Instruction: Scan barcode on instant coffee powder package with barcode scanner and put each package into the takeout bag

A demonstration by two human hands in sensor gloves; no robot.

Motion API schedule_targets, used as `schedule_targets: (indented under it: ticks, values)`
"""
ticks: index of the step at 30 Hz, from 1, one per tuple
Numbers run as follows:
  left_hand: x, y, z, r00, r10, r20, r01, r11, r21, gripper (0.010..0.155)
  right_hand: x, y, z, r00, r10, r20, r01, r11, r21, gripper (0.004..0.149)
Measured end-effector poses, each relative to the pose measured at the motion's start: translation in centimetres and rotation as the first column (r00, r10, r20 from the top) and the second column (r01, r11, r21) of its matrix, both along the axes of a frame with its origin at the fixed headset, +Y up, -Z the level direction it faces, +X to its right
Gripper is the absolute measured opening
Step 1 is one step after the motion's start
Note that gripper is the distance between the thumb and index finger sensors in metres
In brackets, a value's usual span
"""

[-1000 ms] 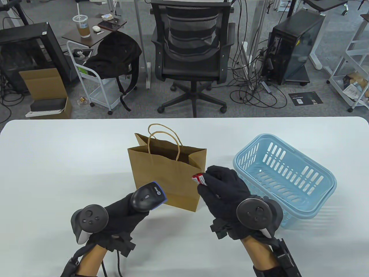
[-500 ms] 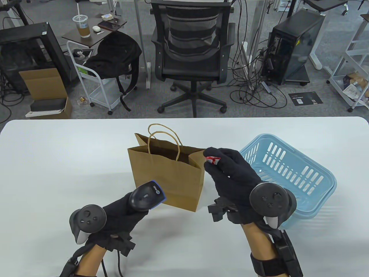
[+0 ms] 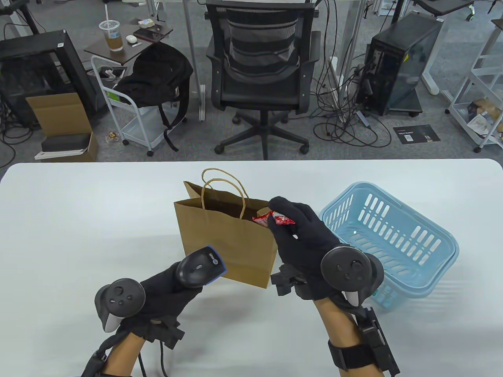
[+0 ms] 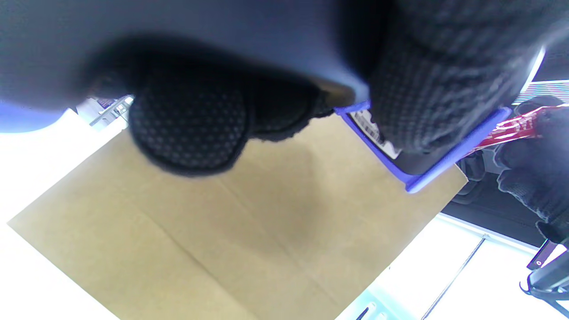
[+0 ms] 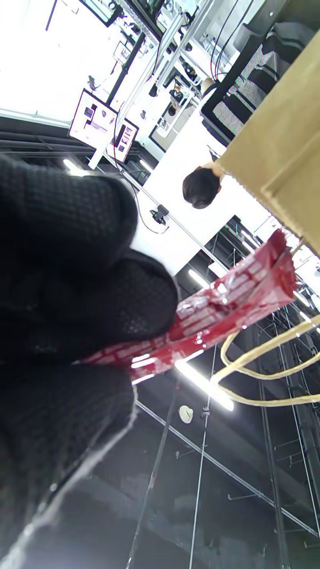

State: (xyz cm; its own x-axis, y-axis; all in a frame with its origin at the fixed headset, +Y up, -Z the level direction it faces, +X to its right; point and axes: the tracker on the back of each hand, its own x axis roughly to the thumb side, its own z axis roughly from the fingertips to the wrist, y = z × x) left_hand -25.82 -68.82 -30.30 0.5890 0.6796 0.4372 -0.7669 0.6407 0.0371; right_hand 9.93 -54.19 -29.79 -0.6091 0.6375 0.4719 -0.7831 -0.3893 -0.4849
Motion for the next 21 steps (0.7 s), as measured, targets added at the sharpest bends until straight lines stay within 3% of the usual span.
schedule_targets:
  ticks: [21]
  values:
    - [0.1, -0.1, 0.0, 1.0, -0.005, 0.004, 0.005, 1.0, -0.002, 0.059, -1.0, -2.9, -2.6, 0.991, 0.128, 0.028, -0.124, 0.986, -0.11, 0.045]
